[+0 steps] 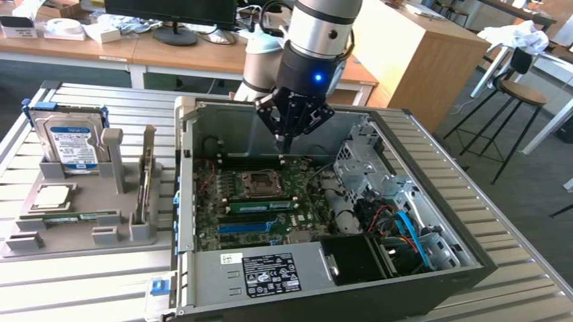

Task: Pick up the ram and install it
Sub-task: 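Press down the ram until it locks into place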

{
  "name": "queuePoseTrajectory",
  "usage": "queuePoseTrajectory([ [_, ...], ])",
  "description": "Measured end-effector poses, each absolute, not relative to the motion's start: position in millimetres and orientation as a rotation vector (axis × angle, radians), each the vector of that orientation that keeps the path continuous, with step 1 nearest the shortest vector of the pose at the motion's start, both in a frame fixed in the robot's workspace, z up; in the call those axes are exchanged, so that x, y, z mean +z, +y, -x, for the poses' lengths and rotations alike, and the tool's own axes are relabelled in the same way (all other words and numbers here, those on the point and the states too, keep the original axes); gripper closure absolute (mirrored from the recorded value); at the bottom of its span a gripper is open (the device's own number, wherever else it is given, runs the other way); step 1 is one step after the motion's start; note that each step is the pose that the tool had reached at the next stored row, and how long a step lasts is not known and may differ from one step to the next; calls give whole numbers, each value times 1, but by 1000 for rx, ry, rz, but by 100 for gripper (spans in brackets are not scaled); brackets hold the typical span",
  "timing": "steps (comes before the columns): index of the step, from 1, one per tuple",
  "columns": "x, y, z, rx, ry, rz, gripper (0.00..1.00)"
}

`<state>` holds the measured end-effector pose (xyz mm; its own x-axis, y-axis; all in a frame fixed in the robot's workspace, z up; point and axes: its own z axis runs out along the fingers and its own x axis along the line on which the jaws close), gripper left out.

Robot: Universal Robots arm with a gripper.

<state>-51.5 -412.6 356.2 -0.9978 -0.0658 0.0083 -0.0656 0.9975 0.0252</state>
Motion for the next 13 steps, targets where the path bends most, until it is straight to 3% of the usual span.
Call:
queuePoseTrajectory([
  [13,356,-413,56,-39,-3130,-103,90],
])
